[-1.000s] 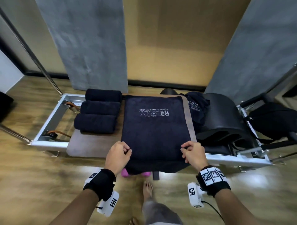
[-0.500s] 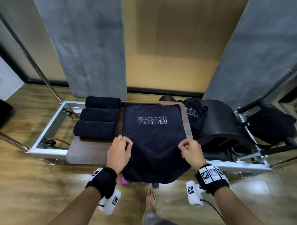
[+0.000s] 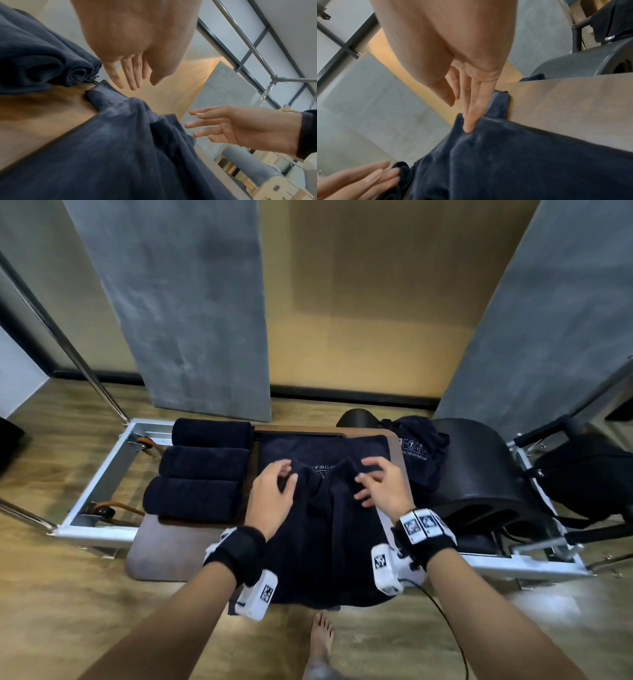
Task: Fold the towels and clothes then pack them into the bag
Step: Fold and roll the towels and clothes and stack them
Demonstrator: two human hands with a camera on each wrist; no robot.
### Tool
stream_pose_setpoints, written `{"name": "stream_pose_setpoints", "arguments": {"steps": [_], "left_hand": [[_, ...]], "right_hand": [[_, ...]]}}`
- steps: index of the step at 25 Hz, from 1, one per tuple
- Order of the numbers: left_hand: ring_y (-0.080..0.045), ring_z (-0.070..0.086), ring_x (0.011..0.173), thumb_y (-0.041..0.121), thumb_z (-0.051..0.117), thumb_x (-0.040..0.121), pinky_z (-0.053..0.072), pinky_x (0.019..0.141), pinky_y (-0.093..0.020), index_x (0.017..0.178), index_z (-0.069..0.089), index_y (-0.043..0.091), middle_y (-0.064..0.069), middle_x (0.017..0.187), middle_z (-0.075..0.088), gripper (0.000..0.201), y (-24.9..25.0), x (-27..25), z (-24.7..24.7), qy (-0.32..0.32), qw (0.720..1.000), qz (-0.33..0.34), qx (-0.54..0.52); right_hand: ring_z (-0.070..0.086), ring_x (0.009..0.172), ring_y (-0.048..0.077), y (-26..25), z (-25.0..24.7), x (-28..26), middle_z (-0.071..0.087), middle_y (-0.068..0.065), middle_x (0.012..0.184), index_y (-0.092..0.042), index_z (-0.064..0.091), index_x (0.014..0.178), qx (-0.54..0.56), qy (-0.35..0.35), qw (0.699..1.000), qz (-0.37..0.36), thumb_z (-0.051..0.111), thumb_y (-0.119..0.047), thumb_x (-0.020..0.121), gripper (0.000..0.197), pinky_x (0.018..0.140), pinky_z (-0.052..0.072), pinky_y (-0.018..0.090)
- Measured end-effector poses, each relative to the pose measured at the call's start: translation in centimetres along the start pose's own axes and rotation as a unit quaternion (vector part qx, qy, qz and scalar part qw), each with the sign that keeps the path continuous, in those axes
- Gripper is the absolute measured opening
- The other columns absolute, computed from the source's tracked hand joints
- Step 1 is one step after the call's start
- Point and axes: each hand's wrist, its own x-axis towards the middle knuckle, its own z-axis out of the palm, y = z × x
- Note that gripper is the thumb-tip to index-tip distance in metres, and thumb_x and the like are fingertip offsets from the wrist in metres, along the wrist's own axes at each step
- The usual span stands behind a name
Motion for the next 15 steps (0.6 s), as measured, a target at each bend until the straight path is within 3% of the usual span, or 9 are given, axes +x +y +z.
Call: {"name": "stream_pose_setpoints", "arguments": {"steps": [2, 4, 7, 9, 11, 13, 15], "left_hand": [[-0.014, 0.066, 0.095, 0.025, 0.072, 0.098, 0.055, 0.089, -0.031, 0.114, 0.071, 0.016, 0.007, 0.103, 0.066, 0.019, -2.1, -2.8, -0.6, 0.018, 0.999, -0.018, 0.046], [-0.019, 0.064, 0.084, 0.034, 0.077, 0.093, 0.056, 0.079, -0.038, 0.1, 0.07, 0.019, 0.009, 0.087, 0.059, 0.017, -3.9, -5.6, -1.2, 0.008, 0.991, -0.063, 0.115], [-0.027, 0.069, 0.087, 0.04, 0.079, 0.092, 0.056, 0.073, -0.039, 0.105, 0.067, 0.025, 0.005, 0.078, 0.064, 0.023, -4.6, -8.0, -1.8, -0.073, 0.975, -0.118, 0.176], [-0.028, 0.069, 0.088, 0.033, 0.076, 0.094, 0.056, 0.075, -0.04, 0.097, 0.067, 0.027, 0.006, 0.072, 0.065, 0.012, -4.2, -8.7, -2.0, -0.082, 0.975, -0.124, 0.168], [-0.026, 0.072, 0.076, 0.022, 0.072, 0.096, 0.058, 0.07, -0.04, 0.088, 0.065, 0.022, 0.004, 0.065, 0.068, 0.01, -3.8, -8.7, -2.0, -0.056, 0.981, -0.146, 0.11], [-0.022, 0.073, 0.057, 0.012, 0.067, 0.1, 0.06, 0.061, -0.036, 0.089, 0.064, 0.013, -0.002, 0.062, 0.073, 0.011, -3.8, -7.7, -2.0, -0.003, 0.982, -0.187, -0.013], [-0.019, 0.077, 0.061, 0.006, 0.064, 0.103, 0.063, 0.06, -0.035, 0.097, 0.064, 0.005, -0.011, 0.073, 0.078, 0.006, -3.4, -6.7, -2.4, 0.062, 0.967, -0.21, -0.128]], "right_hand": [[0.059, 0.044, 0.02, 3.2, -0.9, -1.5, 0.069, 0.016, 0.079, -0.003, 0.061, 0.114, -0.036, 0.032, 0.998, 0.032, 0.06, -0.004, 0.101, 0.013, 0.039, 0.045, 0.027], [0.052, 0.033, 0.014, 6.2, -1.8, -3.1, 0.067, 0.011, 0.063, -0.006, 0.063, 0.103, -0.113, 0.072, 0.989, 0.069, 0.072, -0.013, 0.094, 0.015, 0.033, 0.038, 0.023], [0.047, 0.027, 0.011, 9.1, -2.0, -5.3, 0.064, 0.009, 0.056, -0.011, 0.058, 0.094, -0.178, 0.068, 0.976, 0.109, 0.086, -0.025, 0.082, 0.034, 0.031, 0.033, 0.02], [0.045, 0.026, 0.014, 10.0, -1.5, -6.1, 0.062, 0.009, 0.05, -0.006, 0.058, 0.095, -0.174, 0.062, 0.976, 0.119, 0.082, -0.023, 0.086, 0.031, 0.031, 0.031, 0.02], [0.046, 0.027, 0.019, 9.6, -1.3, -6.1, 0.062, 0.01, 0.046, 0.002, 0.057, 0.098, -0.12, 0.066, 0.982, 0.128, 0.073, -0.018, 0.095, 0.026, 0.032, 0.032, 0.02], [0.058, 0.035, 0.025, 8.4, -1.9, -5.5, 0.066, 0.017, 0.052, 0.0, 0.054, 0.098, 0.016, 0.089, 0.986, 0.142, 0.067, -0.015, 0.1, 0.02, 0.035, 0.042, 0.023], [0.073, 0.056, 0.037, 7.0, -2.6, -5.4, 0.071, 0.025, 0.068, -0.004, 0.054, 0.099, 0.177, 0.114, 0.969, 0.132, 0.064, -0.013, 0.102, 0.014, 0.045, 0.057, 0.032]]}}
